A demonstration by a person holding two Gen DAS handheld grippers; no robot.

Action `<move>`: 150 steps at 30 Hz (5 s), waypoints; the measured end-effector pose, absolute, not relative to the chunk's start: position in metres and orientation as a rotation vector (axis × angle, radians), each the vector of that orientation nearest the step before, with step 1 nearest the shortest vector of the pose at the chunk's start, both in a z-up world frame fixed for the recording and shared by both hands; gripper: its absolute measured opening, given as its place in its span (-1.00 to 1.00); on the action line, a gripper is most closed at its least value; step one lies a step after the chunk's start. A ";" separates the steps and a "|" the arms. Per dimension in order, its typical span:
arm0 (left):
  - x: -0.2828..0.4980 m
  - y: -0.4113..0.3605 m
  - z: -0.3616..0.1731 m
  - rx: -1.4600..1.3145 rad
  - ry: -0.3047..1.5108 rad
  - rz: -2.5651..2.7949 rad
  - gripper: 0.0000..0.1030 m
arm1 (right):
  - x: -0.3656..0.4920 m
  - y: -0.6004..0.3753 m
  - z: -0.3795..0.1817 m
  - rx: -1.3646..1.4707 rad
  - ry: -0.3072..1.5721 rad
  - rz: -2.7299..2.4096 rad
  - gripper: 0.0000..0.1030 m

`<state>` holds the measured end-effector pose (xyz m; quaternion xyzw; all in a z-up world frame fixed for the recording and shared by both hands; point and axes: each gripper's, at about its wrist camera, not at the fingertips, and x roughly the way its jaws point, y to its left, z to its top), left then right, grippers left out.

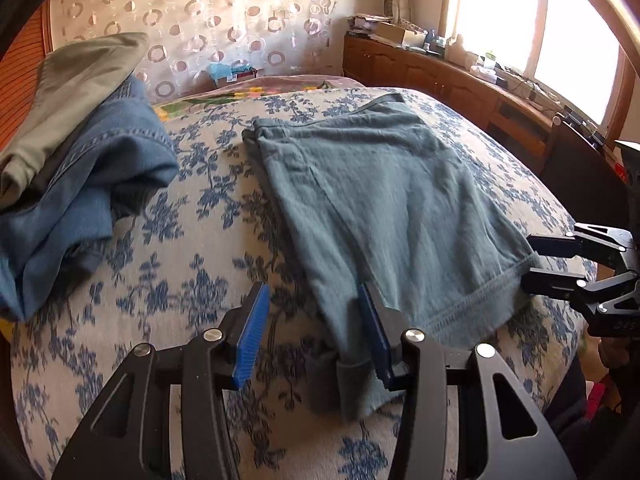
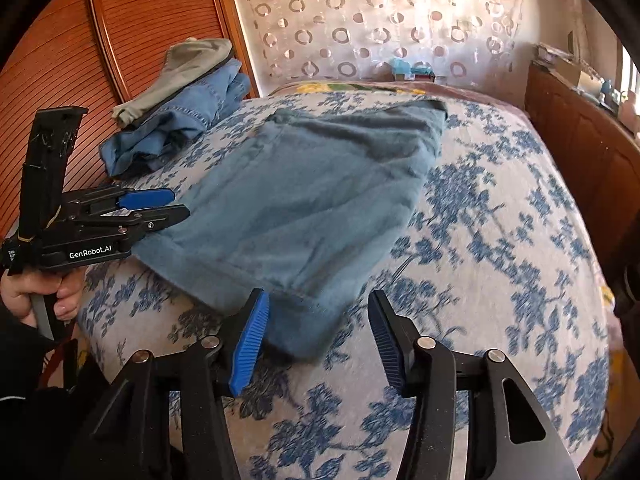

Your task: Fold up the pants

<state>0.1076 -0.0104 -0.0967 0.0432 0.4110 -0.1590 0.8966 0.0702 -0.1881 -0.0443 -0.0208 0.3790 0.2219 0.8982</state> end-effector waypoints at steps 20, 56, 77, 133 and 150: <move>0.104 -0.003 -0.106 0.068 0.841 -0.324 -0.07 | 0.054 -0.184 -0.041 -0.050 0.812 0.475 -0.61; 0.076 0.016 -0.098 -0.049 0.815 -0.327 0.11 | 0.049 -0.183 -0.041 -0.021 0.742 0.380 -0.08; 0.067 -0.001 -0.105 0.005 0.831 -0.375 -0.32 | 0.044 -0.180 -0.050 -0.021 0.748 0.397 -0.08; 0.097 -0.012 -0.035 0.017 0.701 -0.399 -0.74 | 0.062 -0.196 0.017 -0.035 0.581 0.443 -0.75; 0.154 -0.017 -0.055 0.035 0.753 -0.347 -0.74 | 0.123 -0.180 0.007 -0.056 0.622 0.393 -0.74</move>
